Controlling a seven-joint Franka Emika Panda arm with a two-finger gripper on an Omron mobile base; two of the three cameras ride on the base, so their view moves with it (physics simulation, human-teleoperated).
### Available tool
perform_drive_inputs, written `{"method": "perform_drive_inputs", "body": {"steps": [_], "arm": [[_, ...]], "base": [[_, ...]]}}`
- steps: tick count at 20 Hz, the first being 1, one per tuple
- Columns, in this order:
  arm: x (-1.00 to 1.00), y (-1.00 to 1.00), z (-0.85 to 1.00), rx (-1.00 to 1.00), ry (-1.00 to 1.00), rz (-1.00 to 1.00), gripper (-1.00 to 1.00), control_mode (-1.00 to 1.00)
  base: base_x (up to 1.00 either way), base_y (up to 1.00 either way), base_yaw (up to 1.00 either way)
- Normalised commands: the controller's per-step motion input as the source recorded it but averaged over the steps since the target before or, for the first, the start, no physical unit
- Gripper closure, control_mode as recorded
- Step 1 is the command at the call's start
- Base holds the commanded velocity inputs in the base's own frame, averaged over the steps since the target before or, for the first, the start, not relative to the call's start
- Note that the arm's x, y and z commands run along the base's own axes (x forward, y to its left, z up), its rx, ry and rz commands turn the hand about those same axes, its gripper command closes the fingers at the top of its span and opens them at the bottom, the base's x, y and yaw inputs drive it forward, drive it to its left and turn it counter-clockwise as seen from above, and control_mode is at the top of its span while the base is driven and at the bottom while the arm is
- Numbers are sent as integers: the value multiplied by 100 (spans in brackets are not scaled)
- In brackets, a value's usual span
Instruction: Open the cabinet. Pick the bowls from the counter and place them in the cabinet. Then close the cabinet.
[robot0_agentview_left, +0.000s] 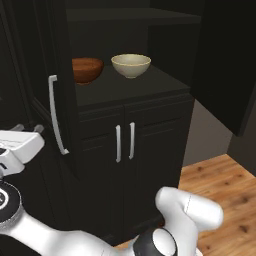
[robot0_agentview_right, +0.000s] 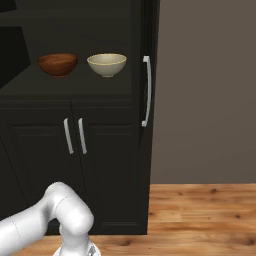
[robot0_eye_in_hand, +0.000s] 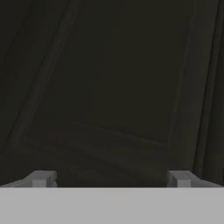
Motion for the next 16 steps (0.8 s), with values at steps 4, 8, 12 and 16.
{"method": "perform_drive_inputs", "body": {"steps": [4,8,12,16], "arm": [[10,-64,0,7,0,4,-100,-100],[0,-89,0,11,0,0,-100,-100],[0,-100,0,17,0,0,-100,-100],[37,-96,0,19,0,4,-100,-100]], "base": [[0,0,0],[0,0,0],[0,0,0],[0,0,0]]}}
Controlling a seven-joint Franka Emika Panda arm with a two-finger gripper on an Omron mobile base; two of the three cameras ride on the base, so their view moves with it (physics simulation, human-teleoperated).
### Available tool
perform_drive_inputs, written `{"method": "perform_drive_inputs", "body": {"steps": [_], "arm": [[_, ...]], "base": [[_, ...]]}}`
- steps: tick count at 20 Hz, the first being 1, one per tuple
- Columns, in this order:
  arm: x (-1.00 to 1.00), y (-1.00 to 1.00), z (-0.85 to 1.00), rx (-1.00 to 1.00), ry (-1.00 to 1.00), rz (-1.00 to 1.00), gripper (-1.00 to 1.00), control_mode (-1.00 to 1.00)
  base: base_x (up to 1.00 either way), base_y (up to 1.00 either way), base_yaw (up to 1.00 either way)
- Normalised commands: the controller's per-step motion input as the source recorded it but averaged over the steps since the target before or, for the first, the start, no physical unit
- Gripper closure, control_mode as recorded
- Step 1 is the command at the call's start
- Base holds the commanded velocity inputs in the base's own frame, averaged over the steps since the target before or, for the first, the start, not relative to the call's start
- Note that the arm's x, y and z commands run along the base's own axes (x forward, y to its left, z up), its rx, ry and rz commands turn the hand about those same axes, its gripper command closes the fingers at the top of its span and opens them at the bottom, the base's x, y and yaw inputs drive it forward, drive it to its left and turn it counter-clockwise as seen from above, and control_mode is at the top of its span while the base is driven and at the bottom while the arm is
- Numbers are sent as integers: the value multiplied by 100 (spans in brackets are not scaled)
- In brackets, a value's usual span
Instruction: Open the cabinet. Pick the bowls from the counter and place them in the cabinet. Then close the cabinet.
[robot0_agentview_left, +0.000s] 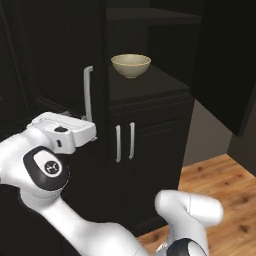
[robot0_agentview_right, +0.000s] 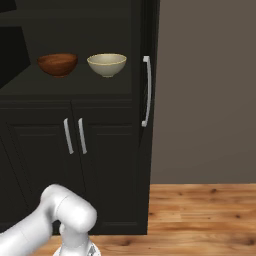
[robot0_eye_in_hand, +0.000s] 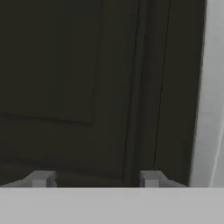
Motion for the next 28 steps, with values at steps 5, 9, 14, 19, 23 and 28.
{"method": "perform_drive_inputs", "body": {"steps": [5,9,14,19,23,28], "arm": [[100,-68,0,19,1,15,-100,-100],[100,-66,-3,16,5,24,-100,-100],[100,-70,-12,12,3,31,-100,-100],[100,-76,-14,13,1,35,-100,-100],[100,-74,-14,13,0,36,-100,-100],[97,-68,-14,12,1,34,-100,-100]], "base": [[0,0,0],[0,0,0],[0,0,0],[0,0,0],[0,0,0],[0,0,0]]}}
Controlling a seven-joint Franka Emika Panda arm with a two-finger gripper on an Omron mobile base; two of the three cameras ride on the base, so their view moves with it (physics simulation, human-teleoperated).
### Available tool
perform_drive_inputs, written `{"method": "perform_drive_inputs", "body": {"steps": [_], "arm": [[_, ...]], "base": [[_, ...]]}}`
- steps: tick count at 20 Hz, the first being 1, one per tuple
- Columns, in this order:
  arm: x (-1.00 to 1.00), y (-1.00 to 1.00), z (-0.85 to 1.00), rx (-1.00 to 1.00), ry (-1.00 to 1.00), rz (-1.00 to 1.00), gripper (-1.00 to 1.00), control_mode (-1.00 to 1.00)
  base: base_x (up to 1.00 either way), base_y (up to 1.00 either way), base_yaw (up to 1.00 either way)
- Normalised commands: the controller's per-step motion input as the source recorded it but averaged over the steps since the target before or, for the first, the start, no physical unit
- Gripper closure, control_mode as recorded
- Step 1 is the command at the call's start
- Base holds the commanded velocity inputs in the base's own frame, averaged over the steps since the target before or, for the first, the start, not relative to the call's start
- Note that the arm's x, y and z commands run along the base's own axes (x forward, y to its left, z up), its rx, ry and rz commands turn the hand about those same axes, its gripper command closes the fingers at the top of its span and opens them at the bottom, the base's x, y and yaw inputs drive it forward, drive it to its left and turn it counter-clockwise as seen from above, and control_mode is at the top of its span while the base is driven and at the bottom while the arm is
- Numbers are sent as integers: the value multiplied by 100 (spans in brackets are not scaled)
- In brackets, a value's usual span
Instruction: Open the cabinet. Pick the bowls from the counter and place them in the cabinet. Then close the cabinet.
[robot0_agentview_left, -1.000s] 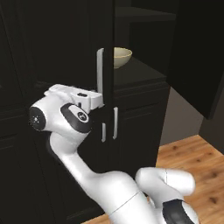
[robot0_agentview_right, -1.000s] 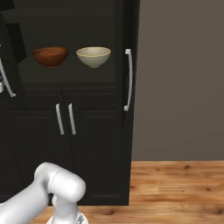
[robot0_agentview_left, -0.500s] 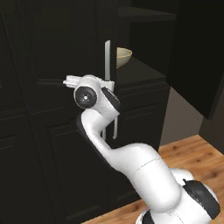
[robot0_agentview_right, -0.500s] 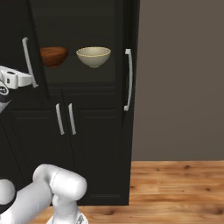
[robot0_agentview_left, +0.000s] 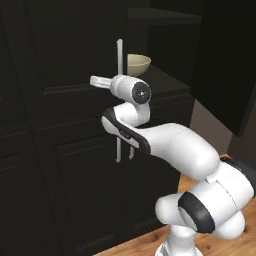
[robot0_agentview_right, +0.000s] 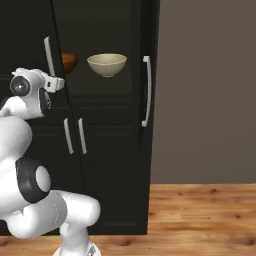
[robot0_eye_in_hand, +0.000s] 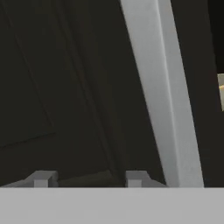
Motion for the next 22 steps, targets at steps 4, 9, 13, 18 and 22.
{"method": "perform_drive_inputs", "body": {"steps": [4,9,13,18,22], "arm": [[18,-9,-1,0,4,4,-100,-100],[-96,-12,31,0,13,1,-100,-100],[-100,-11,64,0,17,0,-100,-100],[-100,-42,86,-1,24,0,-100,-100],[-100,-71,22,-14,25,0,-100,-100]], "base": [[0,0,0],[0,0,0],[0,0,0],[0,0,0],[0,0,0]]}}
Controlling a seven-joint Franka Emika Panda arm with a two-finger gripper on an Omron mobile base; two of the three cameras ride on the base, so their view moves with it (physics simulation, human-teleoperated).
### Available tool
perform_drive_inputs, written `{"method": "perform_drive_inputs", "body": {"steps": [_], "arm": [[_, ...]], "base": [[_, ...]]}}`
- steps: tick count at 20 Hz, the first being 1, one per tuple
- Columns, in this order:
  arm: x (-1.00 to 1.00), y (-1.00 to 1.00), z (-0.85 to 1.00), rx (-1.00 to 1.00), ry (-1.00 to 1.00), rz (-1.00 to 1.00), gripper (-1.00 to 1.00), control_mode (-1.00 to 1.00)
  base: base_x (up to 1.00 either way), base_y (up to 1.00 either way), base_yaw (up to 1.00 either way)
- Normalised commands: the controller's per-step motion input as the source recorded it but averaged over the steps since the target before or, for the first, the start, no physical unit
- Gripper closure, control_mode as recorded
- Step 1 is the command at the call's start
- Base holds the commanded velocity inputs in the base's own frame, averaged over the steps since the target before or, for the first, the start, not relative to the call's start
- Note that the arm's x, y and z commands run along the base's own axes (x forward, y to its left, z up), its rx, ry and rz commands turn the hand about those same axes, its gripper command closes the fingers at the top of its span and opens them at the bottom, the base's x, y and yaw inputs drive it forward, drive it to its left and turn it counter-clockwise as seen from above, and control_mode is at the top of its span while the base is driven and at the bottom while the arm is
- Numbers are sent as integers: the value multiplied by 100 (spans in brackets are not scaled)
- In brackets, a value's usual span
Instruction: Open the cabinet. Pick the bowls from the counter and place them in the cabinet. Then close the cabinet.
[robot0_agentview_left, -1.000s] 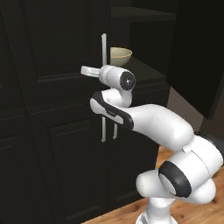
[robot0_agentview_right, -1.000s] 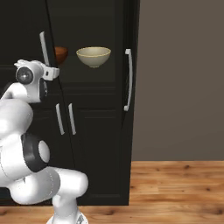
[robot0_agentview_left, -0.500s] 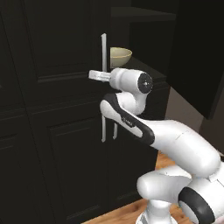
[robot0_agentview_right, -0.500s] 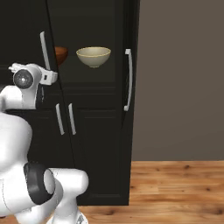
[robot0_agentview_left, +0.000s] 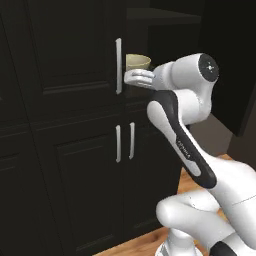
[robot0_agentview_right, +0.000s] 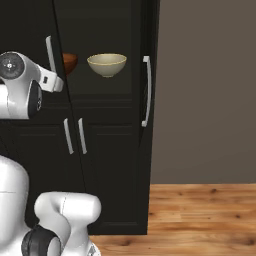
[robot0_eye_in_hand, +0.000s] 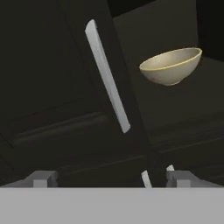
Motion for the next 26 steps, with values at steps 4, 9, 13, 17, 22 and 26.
{"method": "perform_drive_inputs", "body": {"steps": [4,9,13,17,22,26], "arm": [[-100,-94,-65,-18,1,0,-100,-100],[-22,-9,-4,0,-3,0,-100,-100],[-93,-15,-28,-2,-7,4,-100,-100],[-100,-41,5,6,-20,0,-100,-100],[-100,-69,25,7,-11,0,-100,-100],[-97,-82,52,1,0,0,-100,-100]], "base": [[0,0,0],[0,0,0],[0,0,0],[0,0,0],[0,0,0],[0,0,0]]}}
